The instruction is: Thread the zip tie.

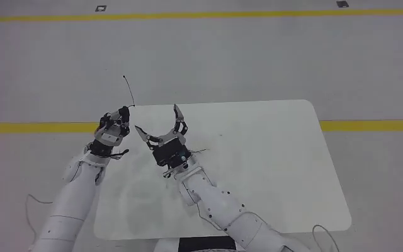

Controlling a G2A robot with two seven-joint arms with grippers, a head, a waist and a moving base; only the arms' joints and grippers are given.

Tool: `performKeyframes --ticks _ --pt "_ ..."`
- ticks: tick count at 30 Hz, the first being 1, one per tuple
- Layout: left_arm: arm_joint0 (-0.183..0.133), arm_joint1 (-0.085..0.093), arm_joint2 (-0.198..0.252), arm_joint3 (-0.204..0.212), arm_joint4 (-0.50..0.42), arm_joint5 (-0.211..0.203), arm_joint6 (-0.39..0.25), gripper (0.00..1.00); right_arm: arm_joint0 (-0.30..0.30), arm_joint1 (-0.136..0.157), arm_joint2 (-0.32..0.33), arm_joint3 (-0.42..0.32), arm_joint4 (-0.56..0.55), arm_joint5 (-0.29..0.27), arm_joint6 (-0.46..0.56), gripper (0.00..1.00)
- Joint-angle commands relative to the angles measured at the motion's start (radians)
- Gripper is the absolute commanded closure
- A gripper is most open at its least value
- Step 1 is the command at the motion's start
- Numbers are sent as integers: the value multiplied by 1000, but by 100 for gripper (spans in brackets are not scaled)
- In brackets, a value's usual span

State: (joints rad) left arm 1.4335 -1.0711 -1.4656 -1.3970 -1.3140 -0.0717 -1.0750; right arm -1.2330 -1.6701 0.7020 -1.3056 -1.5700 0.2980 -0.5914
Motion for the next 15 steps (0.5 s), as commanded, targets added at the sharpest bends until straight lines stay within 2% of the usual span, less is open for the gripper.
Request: performKeyframes --ticks 1,3,7,11,15 --pt "9 -4 12 -14 -18 19 29 100 9 2 -10 0 0 1 4 0" --pt "18 -7 19 -32 -41 30 42 100 46 5 -37 39 0 37 7 0" --pt "36 -12 23 -61 -49 32 60 100 106 12 -54 95 0 42 8 0" --pt "46 -15 21 -74 -53 28 64 100 125 14 -39 127 0 42 -21 0" --pt "47 -15 21 -75 -50 27 62 100 125 14 -39 127 0 42 -21 0"
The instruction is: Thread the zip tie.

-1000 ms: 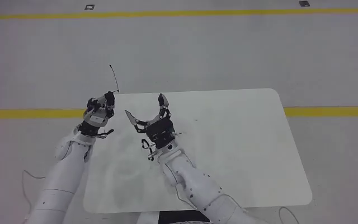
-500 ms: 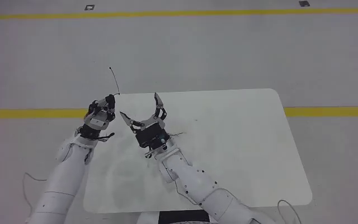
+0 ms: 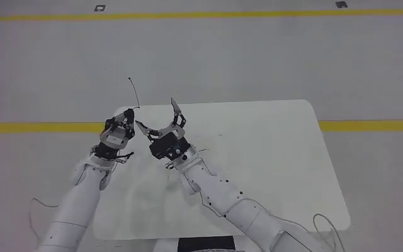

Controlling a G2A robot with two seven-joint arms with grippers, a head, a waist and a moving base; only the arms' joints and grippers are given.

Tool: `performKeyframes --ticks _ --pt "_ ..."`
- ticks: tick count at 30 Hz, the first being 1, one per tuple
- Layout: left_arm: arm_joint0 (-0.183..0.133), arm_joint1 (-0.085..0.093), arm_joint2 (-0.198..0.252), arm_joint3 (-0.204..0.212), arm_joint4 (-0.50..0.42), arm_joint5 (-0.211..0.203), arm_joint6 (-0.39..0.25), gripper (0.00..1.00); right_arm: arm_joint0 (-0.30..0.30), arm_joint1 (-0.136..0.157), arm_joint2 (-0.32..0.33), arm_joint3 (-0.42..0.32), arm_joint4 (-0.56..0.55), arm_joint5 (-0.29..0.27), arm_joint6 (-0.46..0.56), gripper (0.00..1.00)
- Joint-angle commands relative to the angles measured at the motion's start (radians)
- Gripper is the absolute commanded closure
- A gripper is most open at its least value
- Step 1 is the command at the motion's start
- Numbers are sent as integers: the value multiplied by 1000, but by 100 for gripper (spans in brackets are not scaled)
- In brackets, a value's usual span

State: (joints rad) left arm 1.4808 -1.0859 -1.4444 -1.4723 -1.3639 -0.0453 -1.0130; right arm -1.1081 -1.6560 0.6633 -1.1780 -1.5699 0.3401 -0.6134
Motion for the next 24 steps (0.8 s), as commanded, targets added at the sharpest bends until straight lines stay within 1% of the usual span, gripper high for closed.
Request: performKeyframes --ticks 1,4,7,10,14,15,17,18,23,24 --pt "0 0 0 0 0 0 0 100 0 0 0 -1 0 0 1 0" --pt "0 0 0 0 0 0 0 100 -2 0 0 -2 0 -1 4 0" --pt "0 0 0 0 0 0 0 100 -14 5 9 -19 0 0 17 0" --pt "0 -2 1 -12 4 2 29 100 -12 13 13 -23 0 0 24 0" --pt "4 -4 -5 -17 7 4 33 100 -3 23 11 -26 0 0 40 0" --pt "5 -4 -6 -17 8 6 33 100 -1 24 8 -26 0 0 44 2" --pt "8 -5 -8 -19 11 8 33 100 6 27 2 -26 0 0 51 37" --pt "10 -5 -9 -20 12 9 32 100 8 28 0 -27 0 0 53 47" --pt "19 -7 -17 -24 12 14 30 100 15 29 -9 -27 0 0 61 59" --pt "21 -7 -18 -25 12 14 29 100 17 28 -12 -27 0 0 61 65"
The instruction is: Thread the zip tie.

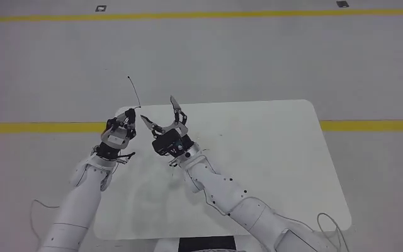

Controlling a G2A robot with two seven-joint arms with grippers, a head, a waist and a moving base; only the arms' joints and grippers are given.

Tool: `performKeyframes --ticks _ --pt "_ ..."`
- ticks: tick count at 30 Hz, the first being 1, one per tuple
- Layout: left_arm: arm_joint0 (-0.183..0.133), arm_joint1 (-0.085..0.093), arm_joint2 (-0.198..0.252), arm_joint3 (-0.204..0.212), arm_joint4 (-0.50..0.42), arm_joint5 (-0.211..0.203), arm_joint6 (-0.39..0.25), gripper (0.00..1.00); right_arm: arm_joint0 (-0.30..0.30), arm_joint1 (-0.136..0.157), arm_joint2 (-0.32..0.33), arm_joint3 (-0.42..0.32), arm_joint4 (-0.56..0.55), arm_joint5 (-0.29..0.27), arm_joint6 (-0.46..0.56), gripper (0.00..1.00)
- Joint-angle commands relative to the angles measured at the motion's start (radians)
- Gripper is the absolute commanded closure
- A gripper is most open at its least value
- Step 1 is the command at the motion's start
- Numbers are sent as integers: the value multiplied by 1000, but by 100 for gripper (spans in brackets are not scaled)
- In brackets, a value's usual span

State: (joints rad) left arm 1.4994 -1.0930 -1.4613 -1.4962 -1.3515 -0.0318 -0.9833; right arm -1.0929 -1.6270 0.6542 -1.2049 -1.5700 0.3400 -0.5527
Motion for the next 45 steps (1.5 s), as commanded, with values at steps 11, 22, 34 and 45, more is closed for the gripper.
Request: performKeyframes --ticks 11,22,34,45 --pt "14 -3 -4 -10 3 4 0 100 10 -21 -48 11 0 0 6 72" --pt "14 -3 -4 -10 3 4 0 100 7 -38 -62 29 0 0 6 74" --pt "14 -3 -4 -10 3 4 0 100 17 -53 -60 52 0 0 21 85" --pt "14 -3 -4 -10 3 4 0 100 26 -67 -57 76 0 0 20 86"
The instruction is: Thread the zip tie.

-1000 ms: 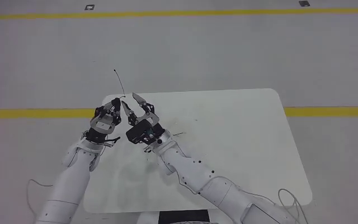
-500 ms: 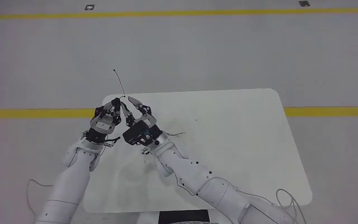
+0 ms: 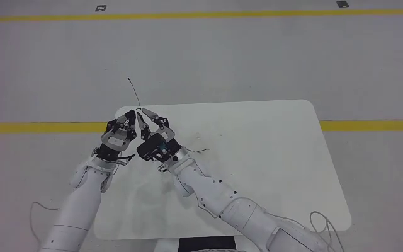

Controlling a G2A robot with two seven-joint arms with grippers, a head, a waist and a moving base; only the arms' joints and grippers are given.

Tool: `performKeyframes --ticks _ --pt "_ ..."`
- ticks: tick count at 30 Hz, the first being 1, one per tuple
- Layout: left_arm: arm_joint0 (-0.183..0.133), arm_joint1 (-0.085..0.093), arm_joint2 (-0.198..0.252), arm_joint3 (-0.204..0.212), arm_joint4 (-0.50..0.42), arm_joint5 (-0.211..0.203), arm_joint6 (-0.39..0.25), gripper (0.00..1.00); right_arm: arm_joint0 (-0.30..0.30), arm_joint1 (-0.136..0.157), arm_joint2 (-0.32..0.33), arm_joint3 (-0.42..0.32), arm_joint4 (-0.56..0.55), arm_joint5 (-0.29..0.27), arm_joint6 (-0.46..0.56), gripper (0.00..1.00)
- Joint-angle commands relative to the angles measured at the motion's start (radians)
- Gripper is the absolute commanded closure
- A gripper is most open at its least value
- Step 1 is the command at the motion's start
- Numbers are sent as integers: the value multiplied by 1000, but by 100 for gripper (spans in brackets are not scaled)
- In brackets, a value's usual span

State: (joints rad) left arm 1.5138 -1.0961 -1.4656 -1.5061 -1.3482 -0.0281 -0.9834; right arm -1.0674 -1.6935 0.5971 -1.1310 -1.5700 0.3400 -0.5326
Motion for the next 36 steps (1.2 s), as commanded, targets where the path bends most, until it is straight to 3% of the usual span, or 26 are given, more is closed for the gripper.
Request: performKeyframes --ticks 1,11,36 --pt "0 0 0 0 0 0 0 100 1 -2 0 3 0 0 1 86" --pt "0 0 0 0 0 0 0 100 2 -11 11 18 0 0 -1 100" --pt "0 0 0 0 0 0 0 100 4 16 -12 36 0 0 39 100"
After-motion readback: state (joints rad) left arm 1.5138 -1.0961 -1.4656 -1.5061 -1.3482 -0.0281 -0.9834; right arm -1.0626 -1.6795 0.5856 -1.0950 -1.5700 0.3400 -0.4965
